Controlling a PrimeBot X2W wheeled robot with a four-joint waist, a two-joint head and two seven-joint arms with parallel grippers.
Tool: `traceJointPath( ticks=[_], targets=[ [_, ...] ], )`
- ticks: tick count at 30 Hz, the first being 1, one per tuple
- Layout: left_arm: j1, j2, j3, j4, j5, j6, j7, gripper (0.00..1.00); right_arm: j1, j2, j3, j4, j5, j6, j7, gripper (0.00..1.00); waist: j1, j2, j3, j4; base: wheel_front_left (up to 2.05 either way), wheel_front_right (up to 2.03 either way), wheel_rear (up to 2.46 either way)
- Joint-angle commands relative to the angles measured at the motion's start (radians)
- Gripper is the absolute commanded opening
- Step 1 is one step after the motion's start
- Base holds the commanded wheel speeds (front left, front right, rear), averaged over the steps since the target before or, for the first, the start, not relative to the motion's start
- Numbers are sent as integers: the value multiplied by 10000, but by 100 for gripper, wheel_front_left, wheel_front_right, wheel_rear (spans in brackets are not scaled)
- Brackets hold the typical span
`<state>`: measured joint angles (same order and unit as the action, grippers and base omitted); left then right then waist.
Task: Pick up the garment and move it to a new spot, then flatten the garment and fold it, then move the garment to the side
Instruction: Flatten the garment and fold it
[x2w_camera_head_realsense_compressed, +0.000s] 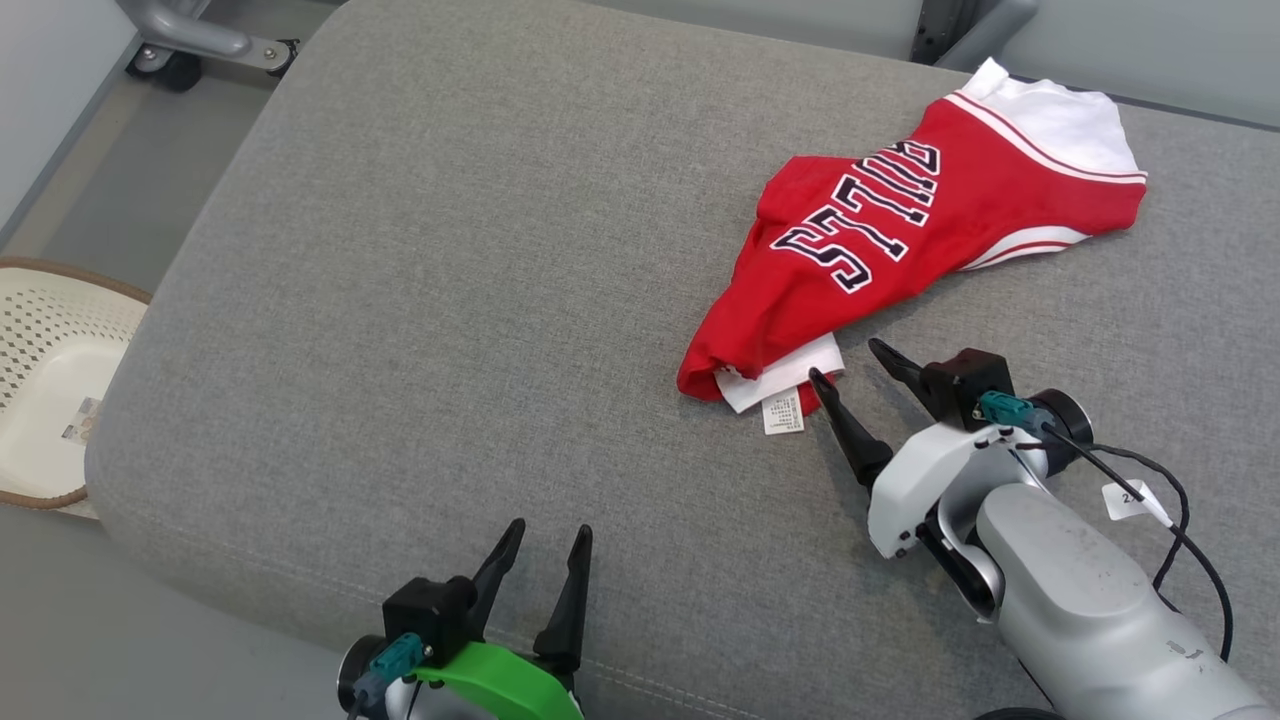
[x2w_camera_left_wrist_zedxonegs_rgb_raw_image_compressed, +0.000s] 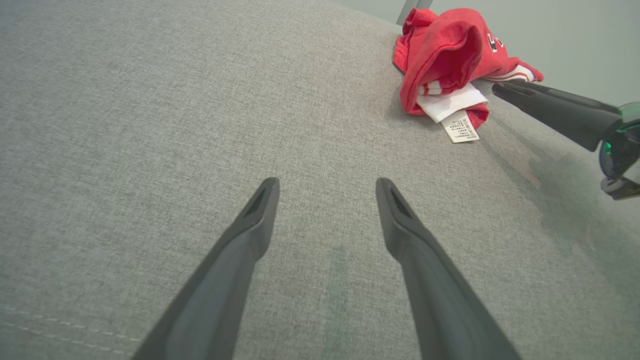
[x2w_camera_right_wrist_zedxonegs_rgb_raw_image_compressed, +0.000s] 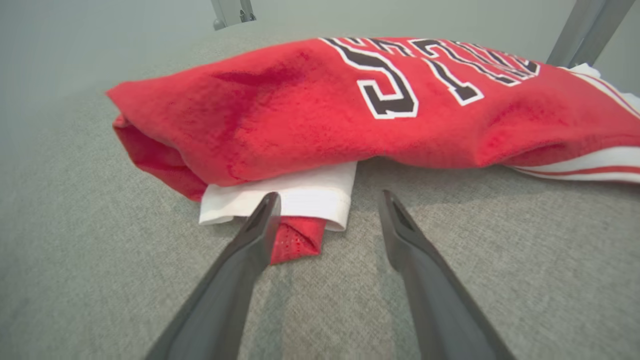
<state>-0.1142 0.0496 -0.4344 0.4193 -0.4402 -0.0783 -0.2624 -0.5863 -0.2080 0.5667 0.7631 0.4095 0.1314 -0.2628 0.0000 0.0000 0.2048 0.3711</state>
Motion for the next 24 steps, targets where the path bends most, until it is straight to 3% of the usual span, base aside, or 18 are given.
traceJointPath(
  ticks=[1,24],
  targets=[
    [-60,22,-27,-58,-81,46,-30,100,-83,-62,5,83,-58,-15,-26,100,0,0,67,28,0,0,0],
    [-227,22,-178,-173,-335,147,-30,100,-308,-262,-134,688,-184,-15,-25,100,0,0,462,192,0,0,0]
  ],
)
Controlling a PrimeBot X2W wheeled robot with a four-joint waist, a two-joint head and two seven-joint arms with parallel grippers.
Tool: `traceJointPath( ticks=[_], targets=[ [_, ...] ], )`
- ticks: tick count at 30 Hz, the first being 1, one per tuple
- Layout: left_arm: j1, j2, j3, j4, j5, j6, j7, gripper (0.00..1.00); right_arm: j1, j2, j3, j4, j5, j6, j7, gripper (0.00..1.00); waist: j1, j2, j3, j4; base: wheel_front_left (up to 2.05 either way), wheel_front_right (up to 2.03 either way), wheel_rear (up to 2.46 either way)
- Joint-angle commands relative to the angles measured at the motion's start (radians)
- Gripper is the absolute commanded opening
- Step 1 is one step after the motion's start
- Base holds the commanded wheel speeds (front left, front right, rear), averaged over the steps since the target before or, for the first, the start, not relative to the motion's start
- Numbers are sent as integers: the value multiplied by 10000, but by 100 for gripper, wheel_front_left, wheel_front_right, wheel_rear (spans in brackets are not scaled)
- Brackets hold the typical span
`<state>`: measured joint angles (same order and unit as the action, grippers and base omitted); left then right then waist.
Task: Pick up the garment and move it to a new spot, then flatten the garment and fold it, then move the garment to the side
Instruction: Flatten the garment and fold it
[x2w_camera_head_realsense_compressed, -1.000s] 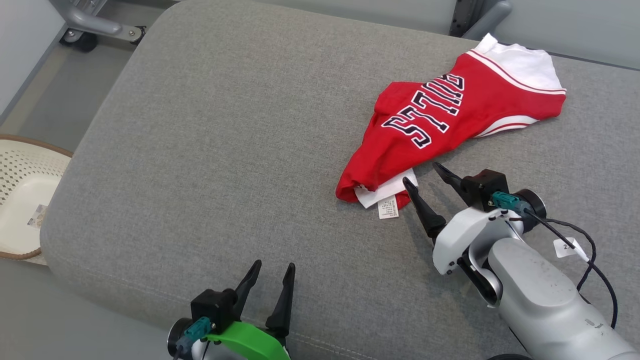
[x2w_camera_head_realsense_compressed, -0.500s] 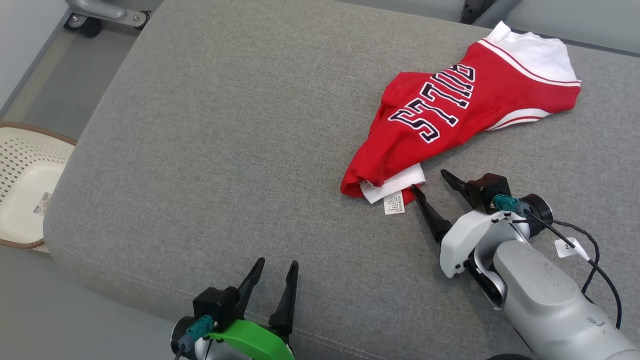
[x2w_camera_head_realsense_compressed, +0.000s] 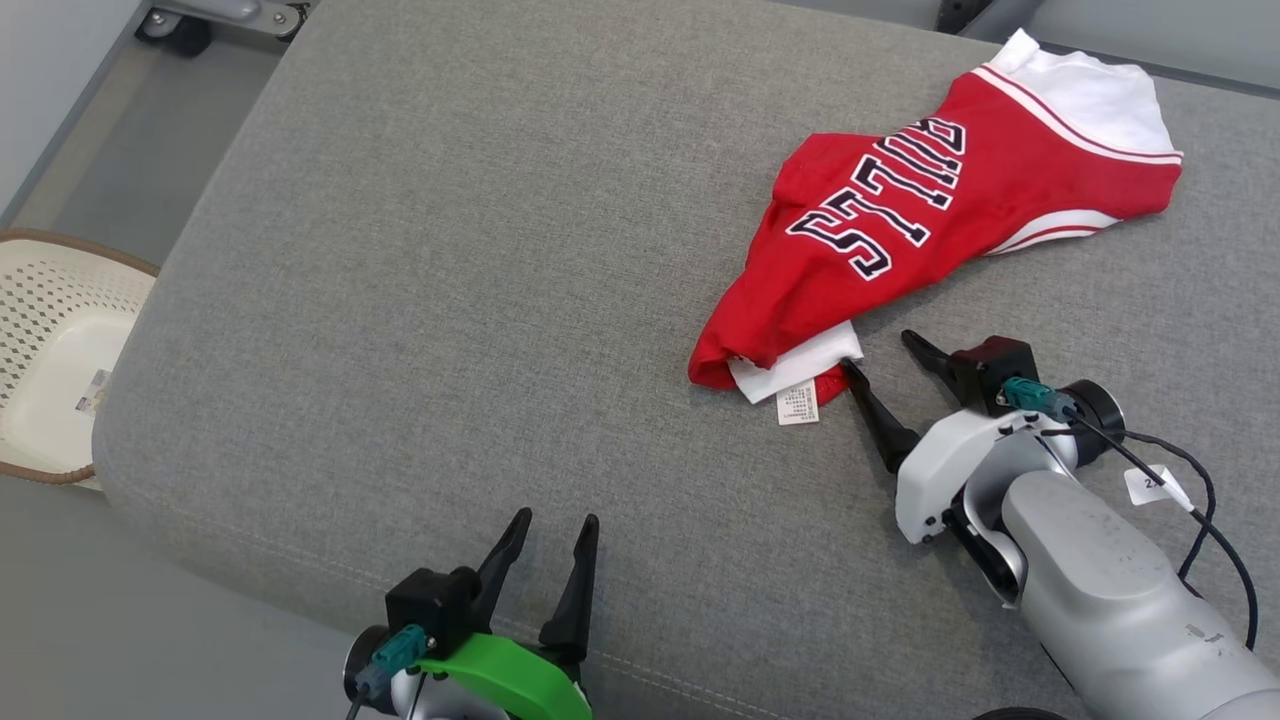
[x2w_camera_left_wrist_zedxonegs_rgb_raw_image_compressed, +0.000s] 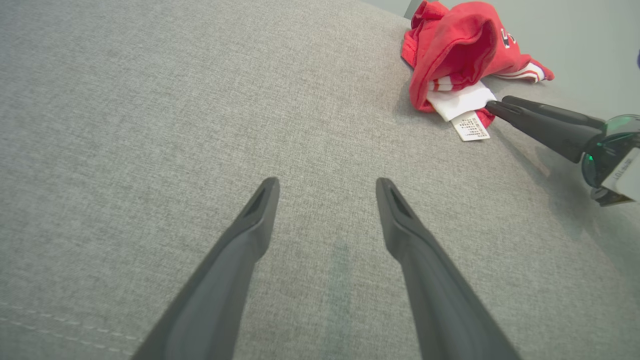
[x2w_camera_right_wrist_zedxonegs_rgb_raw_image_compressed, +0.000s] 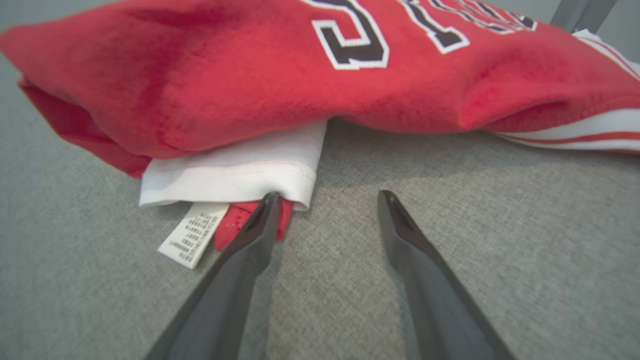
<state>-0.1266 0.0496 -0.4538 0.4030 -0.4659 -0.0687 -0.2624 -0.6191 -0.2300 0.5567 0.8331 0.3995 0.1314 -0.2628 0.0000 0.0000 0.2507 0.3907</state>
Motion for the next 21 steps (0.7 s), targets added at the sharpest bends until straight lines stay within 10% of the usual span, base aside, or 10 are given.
traceJointPath(
  ticks=[1,3,6,12,21],
  targets=[
    [-107,22,33,-5,-81,50,-30,100,45,-58,-46,-27,-92,-15,-25,100,0,0,9,-6,0,0,0],
    [-141,22,43,8,-77,43,-30,100,65,-76,-62,-55,-95,-15,-27,100,0,0,24,-11,0,0,0],
    [-189,22,17,-6,-102,53,-30,100,4,-82,-55,-141,-110,-14,-25,49,0,0,70,-2,0,0,0],
    [-264,23,-40,-25,-149,62,-30,100,-93,-83,-38,-73,-112,-14,-27,0,0,0,146,80,0,0,0],
    [-58,22,203,102,-34,83,-30,100,-11,-27,-202,-518,15,-15,-27,0,0,0,-85,-127,0,0,0]
  ],
)
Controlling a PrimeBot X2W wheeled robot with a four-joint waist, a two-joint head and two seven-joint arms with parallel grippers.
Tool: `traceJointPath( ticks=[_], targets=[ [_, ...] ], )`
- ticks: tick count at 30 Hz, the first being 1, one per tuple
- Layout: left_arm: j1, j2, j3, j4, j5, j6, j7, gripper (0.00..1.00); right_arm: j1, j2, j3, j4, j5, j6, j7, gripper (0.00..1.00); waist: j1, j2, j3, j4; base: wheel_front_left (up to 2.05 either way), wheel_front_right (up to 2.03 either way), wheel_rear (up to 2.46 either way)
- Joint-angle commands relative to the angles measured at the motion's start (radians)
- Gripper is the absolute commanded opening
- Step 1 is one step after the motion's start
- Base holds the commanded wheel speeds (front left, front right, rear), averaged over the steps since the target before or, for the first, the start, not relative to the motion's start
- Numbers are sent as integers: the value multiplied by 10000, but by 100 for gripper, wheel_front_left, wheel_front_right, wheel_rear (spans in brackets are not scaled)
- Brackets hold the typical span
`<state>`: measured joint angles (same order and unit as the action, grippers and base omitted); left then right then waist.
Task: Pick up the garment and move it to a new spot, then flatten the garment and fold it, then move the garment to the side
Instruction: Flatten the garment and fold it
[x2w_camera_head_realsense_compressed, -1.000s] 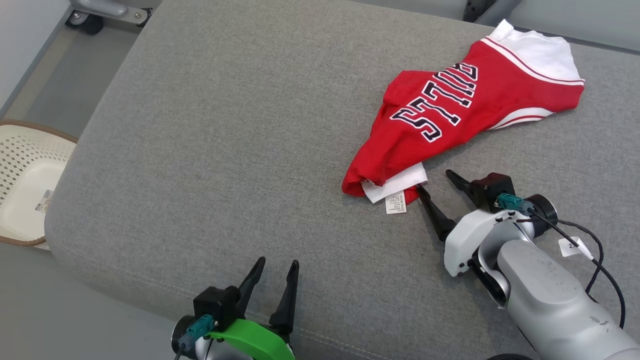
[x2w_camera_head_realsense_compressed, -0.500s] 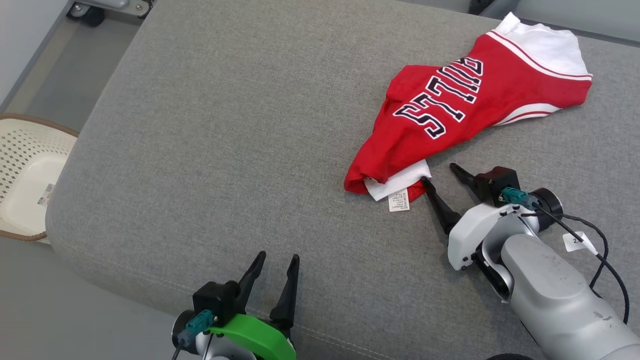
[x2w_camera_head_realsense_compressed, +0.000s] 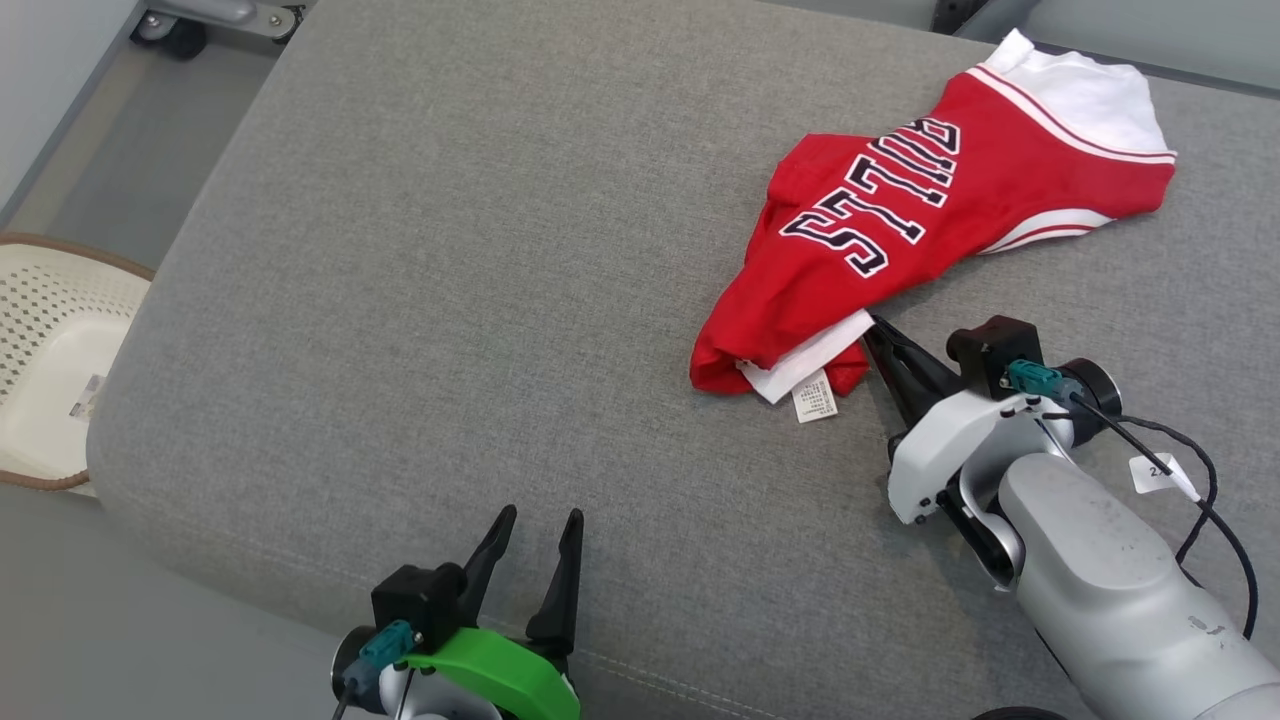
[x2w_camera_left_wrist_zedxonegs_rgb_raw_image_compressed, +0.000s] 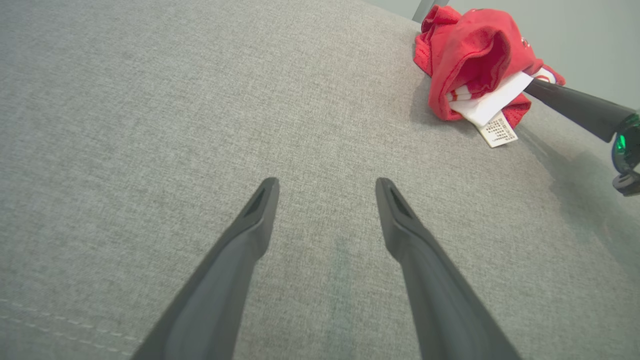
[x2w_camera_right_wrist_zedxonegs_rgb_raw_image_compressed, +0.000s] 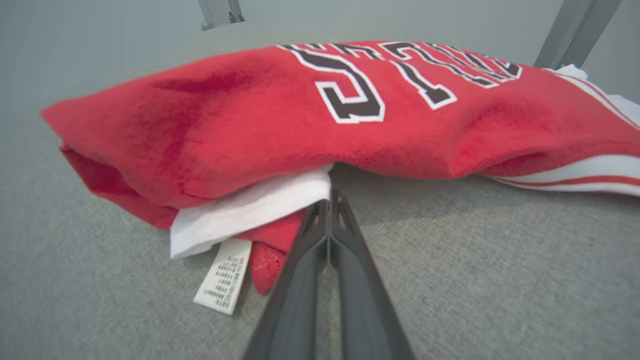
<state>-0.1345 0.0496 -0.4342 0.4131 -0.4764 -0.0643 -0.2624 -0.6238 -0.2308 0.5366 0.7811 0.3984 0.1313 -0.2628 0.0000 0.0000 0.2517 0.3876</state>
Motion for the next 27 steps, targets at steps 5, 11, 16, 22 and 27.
traceJointPath(
  ticks=[5,11,16,22,27],
  targets=[
    [129,22,190,105,243,-78,-30,100,340,-28,-291,-498,-16,-13,-25,0,0,0,-493,-630,0,0,0],
    [295,23,502,323,516,-186,-30,100,825,-58,-771,-1599,37,-12,-25,0,0,0,-1062,-1656,0,0,0],
    [380,23,666,442,659,-300,-30,100,1131,-189,-1258,-2904,134,-12,-27,0,0,0,-1355,-2541,0,0,0],
    [433,25,502,568,515,-380,-29,100,752,-146,-1493,-4094,183,-12,-27,0,0,0,-1597,-3040,0,0,0],
    [555,28,413,656,526,-406,-29,100,121,117,-2338,-4937,40,-10,-25,0,0,0,-1757,-2929,0,0,0]
  ],
)
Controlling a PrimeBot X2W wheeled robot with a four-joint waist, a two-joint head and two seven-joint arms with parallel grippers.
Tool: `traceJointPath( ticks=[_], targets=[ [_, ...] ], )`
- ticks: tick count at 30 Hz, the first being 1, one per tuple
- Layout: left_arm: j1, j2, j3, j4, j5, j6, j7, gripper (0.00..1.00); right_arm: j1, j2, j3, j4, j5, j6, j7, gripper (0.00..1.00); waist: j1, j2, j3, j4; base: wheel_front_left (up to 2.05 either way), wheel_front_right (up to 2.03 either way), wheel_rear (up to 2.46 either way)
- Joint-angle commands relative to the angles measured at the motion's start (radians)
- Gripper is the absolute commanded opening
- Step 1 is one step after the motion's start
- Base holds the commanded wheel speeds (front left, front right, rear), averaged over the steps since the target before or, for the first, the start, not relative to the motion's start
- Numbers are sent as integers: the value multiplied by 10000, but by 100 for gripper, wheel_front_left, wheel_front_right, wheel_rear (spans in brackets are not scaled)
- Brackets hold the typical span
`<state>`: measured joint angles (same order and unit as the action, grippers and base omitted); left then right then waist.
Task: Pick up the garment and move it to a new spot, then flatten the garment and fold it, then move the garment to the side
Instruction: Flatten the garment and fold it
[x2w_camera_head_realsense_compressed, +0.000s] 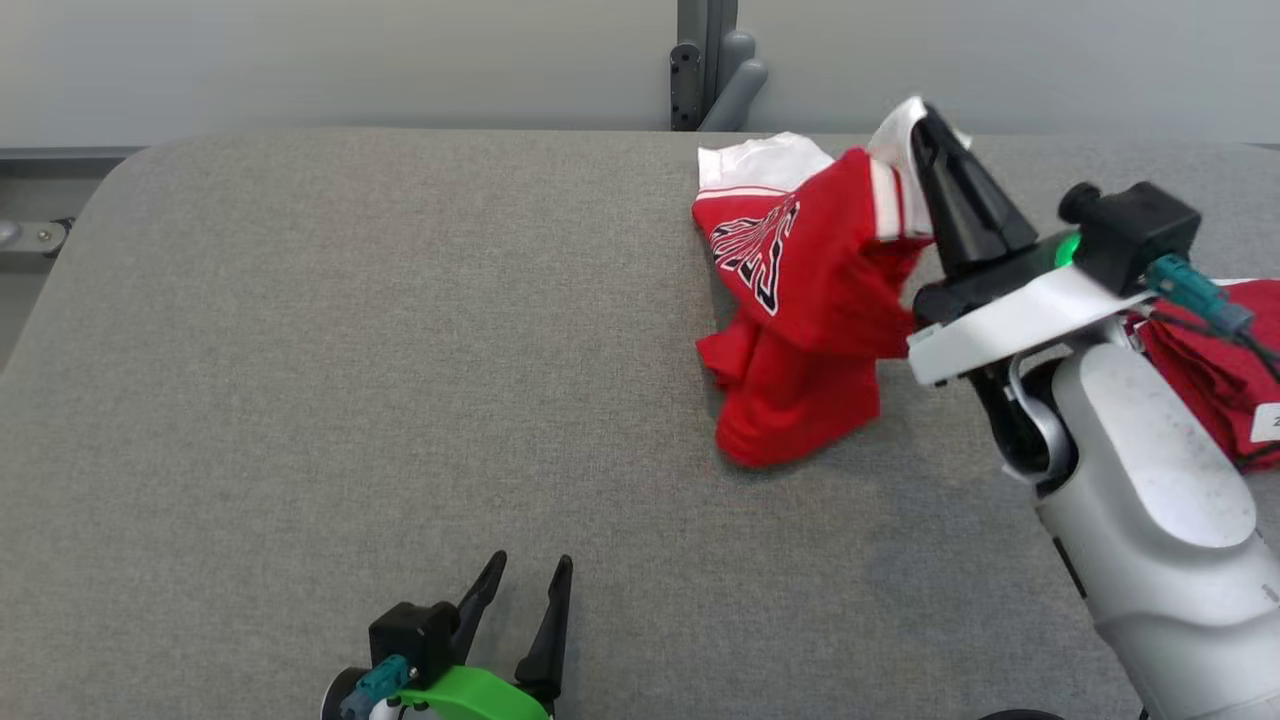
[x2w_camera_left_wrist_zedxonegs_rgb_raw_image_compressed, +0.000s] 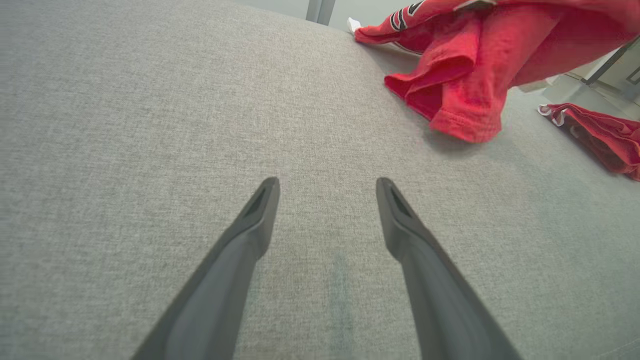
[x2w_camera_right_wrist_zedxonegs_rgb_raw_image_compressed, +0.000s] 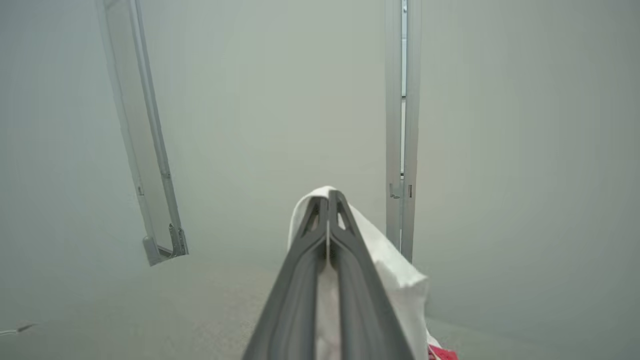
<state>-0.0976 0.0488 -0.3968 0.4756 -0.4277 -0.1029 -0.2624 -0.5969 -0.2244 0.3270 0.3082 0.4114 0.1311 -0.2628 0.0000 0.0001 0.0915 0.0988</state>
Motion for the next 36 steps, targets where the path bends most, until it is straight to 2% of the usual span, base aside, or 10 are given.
traceJointPath(
  ticks=[1,10,12,13,14,15,18,22,29,36],
  targets=[
    [204,36,75,34,55,-13,-29,100,-181,76,-485,-340,-197,-9,-25,0,0,-1,-161,-18,0,0,0],
    [323,34,251,78,52,-4,-29,100,-85,5,-2395,-723,-812,-9,-25,0,0,-1,-133,-1,0,0,0],
    [331,34,262,109,48,1,-29,100,92,-76,-2634,-453,-1086,-9,-25,0,0,-1,-135,-76,0,0,0],
    [322,34,241,122,37,0,-29,100,363,-189,-2648,124,-1292,-10,-18,3,0,-1,-148,-106,0,0,0],
    [312,34,228,127,21,5,-29,100,490,-235,-2745,657,-1437,-12,2,41,0,-1,-154,-135,0,0,0],
    [287,34,214,122,-9,12,-29,100,502,-292,-2907,1160,-1628,-12,24,100,0,-1,-149,-159,0,0,0],
    [167,34,167,102,-61,25,-29,100,810,-221,-3306,2549,-2119,-4,134,100,0,-1,-123,-210,0,0,0],
    [47,34,241,-8,10,35,-29,100,1382,-3,-3416,3029,-2116,-10,7,100,0,-1,-67,-400,0,0,0],
    [-203,34,316,-182,149,-25,-29,100,2073,449,-3143,2153,-1787,-9,-19,100,0,-1,2,-890,0,0,0],
    [-1145,36,-272,-361,210,-157,-29,100,2193,699,-2543,1364,-1545,-9,-23,100,0,-1,514,-1626,0,0,0]
  ],
)
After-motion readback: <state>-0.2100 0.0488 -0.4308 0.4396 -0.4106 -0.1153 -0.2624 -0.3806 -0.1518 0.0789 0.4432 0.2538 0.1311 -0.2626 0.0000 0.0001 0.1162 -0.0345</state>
